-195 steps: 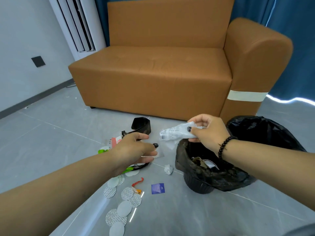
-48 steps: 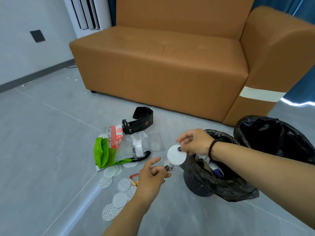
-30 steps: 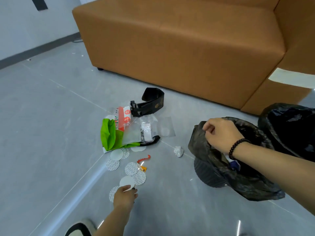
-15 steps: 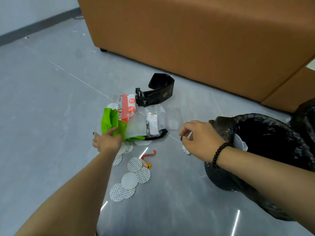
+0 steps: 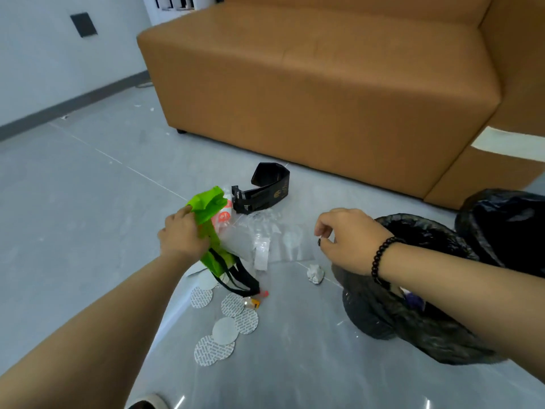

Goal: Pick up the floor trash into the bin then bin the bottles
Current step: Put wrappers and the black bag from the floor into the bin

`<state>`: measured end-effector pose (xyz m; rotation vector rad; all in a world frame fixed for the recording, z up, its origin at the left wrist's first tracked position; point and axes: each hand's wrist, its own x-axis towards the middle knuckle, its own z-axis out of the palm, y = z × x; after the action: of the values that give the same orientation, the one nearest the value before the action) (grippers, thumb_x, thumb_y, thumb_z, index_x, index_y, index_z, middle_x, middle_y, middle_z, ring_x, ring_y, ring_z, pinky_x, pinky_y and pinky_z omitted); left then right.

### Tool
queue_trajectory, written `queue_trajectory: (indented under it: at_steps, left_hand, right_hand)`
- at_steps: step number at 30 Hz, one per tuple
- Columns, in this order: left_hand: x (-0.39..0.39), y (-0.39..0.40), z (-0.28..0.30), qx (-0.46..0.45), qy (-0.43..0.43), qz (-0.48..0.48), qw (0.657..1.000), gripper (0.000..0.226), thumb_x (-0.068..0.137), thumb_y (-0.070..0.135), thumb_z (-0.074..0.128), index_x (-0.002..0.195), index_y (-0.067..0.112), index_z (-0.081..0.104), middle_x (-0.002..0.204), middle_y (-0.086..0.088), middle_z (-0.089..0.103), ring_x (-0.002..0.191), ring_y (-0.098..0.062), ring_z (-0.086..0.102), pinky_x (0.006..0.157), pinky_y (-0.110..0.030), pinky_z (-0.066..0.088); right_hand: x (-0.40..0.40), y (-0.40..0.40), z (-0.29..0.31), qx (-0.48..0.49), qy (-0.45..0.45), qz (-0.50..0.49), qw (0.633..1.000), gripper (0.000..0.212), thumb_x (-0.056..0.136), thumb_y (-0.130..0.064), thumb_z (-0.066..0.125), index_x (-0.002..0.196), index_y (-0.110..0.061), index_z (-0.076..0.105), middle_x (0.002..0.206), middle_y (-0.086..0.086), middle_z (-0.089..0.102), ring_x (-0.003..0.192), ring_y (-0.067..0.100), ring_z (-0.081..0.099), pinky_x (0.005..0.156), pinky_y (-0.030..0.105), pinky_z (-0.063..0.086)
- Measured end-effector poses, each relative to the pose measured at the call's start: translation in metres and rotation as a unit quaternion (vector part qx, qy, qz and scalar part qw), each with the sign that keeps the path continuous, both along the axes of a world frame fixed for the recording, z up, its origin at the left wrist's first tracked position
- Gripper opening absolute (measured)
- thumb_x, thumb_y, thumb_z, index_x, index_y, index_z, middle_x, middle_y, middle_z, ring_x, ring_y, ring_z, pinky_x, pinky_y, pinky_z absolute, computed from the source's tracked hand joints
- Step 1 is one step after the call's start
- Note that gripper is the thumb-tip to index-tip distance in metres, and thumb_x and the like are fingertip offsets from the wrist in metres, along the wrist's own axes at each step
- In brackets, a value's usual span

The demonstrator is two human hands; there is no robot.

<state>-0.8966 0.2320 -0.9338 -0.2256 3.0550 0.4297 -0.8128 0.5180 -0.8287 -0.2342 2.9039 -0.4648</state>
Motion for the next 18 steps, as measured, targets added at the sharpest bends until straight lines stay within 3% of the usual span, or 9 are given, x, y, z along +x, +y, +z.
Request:
queue_trajectory:
  at_steps: [3, 6, 8, 10, 13, 18]
  left_hand:
    - [0.002, 0.003, 0.044, -0.108, 0.061, -0.098, 0.987, 0.051, 0.083, 0.023, 0.063, 0.132, 0.014, 0.053, 0.152, 0.004, 0.036, 0.134, -0.027, 0.035, 0.102, -0.041, 0.033]
    - [0.011, 0.009, 0.093, -0.143, 0.161, -0.208, 0.954, 0.039, 0.077, 0.017, 0.072, 0.115, 0.011, 0.067, 0.138, 0.000, 0.055, 0.121, -0.027, 0.053, 0.094, -0.041, 0.039]
    - [0.021, 0.016, 0.125, -0.137, 0.257, -0.275, 0.916, 0.025, 0.070, 0.015, 0.074, 0.094, 0.010, 0.075, 0.114, -0.005, 0.071, 0.097, -0.028, 0.068, 0.082, -0.040, 0.048]
    - [0.033, 0.023, 0.156, -0.135, 0.306, -0.333, 0.882, 0.027, 0.075, 0.026, 0.057, 0.086, 0.012, 0.076, 0.101, -0.003, 0.074, 0.086, -0.025, 0.070, 0.077, -0.033, 0.047]
    - [0.055, 0.037, 0.193, -0.097, 0.336, -0.394, 0.850, 0.038, 0.078, 0.035, 0.047, 0.091, 0.013, 0.076, 0.102, -0.001, 0.074, 0.090, -0.021, 0.069, 0.082, -0.033, 0.039]
    - [0.097, 0.055, 0.234, 0.009, 0.336, -0.470, 0.816, 0.028, 0.080, 0.032, 0.054, 0.096, 0.019, 0.073, 0.109, 0.006, 0.072, 0.099, -0.013, 0.065, 0.085, -0.035, 0.047]
  right_hand:
    - [0.013, 0.000, 0.027, 0.040, 0.015, 0.018, 0.999, 0.019, 0.090, -0.023, 0.048, 0.105, -0.022, 0.059, 0.110, -0.003, 0.056, 0.096, 0.018, 0.056, 0.082, 0.033, 0.050]
    - [0.027, 0.003, 0.052, 0.057, 0.032, 0.021, 0.998, 0.022, 0.091, -0.027, 0.049, 0.111, -0.022, 0.056, 0.115, -0.002, 0.056, 0.099, 0.019, 0.056, 0.084, 0.036, 0.051]
    - [0.038, 0.005, 0.070, 0.056, 0.047, 0.018, 0.997, 0.028, 0.092, -0.031, 0.052, 0.118, -0.023, 0.052, 0.120, -0.003, 0.054, 0.102, 0.018, 0.056, 0.085, 0.036, 0.051]
    - [0.049, 0.009, 0.089, 0.044, 0.070, 0.012, 0.997, 0.037, 0.092, -0.035, 0.054, 0.126, -0.024, 0.045, 0.125, -0.004, 0.050, 0.104, 0.017, 0.055, 0.085, 0.034, 0.050]
    - [0.069, 0.018, 0.115, -0.010, 0.121, -0.009, 0.993, 0.054, 0.087, -0.040, 0.061, 0.134, -0.027, 0.036, 0.131, -0.006, 0.042, 0.110, 0.015, 0.053, 0.087, 0.031, 0.048]
    - [0.092, 0.031, 0.145, -0.103, 0.206, -0.025, 0.973, 0.083, 0.074, -0.044, 0.074, 0.141, -0.034, 0.025, 0.139, -0.007, 0.028, 0.122, 0.013, 0.043, 0.100, 0.032, 0.042]
